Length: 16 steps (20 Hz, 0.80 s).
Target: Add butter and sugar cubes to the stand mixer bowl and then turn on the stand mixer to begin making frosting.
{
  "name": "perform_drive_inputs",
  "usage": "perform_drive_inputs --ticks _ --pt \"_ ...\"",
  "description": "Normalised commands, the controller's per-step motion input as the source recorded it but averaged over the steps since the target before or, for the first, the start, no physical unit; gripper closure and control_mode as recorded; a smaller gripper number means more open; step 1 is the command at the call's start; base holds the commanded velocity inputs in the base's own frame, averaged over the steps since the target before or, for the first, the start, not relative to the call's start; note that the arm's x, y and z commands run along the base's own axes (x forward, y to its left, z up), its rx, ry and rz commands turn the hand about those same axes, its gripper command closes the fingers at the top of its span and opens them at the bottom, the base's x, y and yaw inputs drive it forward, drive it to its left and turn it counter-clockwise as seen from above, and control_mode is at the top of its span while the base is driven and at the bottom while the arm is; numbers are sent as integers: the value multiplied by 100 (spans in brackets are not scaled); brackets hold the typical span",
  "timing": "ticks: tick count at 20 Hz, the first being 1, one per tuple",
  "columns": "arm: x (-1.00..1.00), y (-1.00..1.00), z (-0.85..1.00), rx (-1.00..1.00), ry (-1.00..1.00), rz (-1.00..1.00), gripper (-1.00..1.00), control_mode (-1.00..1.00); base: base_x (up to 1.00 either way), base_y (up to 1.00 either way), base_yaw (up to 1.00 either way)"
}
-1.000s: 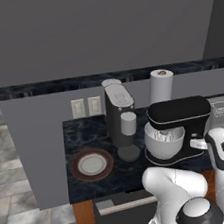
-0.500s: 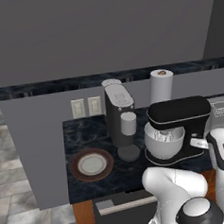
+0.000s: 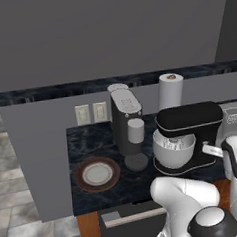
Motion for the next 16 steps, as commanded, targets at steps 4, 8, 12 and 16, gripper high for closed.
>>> perform_drive_inputs --ticks 4,8,12,16 --pt "0 -5 0 11 0 -2 100 -100 0 0 0" --pt "0 -8 0 12 0 -2 100 -100 0 0 0" --pt "0 -4 0 13 0 -3 100 -100 0 0 0" --pt "-1 0 0 13 0 -5 100 -100 0 0 0"
